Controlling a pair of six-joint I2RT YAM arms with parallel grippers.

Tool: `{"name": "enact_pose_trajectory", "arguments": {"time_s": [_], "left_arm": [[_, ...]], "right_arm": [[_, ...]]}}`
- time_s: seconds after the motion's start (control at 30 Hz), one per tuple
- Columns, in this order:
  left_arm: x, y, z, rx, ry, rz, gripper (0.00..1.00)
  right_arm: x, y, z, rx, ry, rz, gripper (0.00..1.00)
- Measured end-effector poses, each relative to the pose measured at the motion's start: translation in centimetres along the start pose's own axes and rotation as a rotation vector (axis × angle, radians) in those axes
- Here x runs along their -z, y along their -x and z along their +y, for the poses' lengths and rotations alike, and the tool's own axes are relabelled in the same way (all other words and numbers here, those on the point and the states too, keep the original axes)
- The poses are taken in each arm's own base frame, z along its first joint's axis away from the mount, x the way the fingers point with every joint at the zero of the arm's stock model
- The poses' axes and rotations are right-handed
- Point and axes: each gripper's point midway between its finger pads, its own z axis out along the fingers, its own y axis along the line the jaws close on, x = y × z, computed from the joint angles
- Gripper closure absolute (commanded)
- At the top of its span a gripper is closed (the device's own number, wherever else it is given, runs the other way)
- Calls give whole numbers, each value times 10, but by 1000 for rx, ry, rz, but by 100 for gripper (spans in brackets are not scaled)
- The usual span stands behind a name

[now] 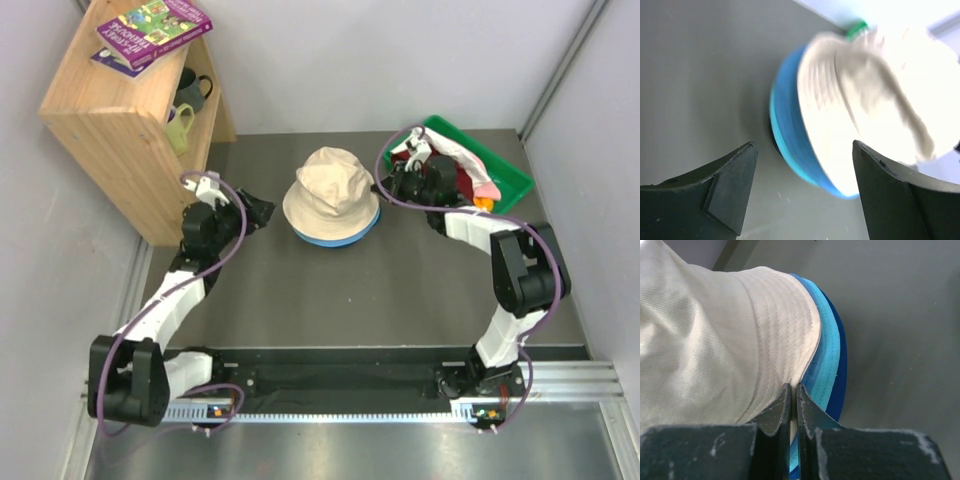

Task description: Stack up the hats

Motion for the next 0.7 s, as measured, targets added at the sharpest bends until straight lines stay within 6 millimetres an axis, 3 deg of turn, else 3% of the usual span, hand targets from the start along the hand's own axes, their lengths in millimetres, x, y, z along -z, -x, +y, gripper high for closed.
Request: {"name": "enact_pose_trajectory", "arguments": {"time_s": [0.13,0.23,0.5,0.7], "left_arm": [[3,-33,-3,88,-92,69,22],[0,-44,-9,133,-159,104,23],[-11,-46,-29,207,-317,115,30],[-16,-49,-32,239,-359,123,48]], "right_arm": [[-1,-1,1,1,-6,0,100],[-2,-2,2,2,-11,-1,100],[1,-4,3,3,-27,-3,100],[2,-5,4,2,-32,-2,100]]}}
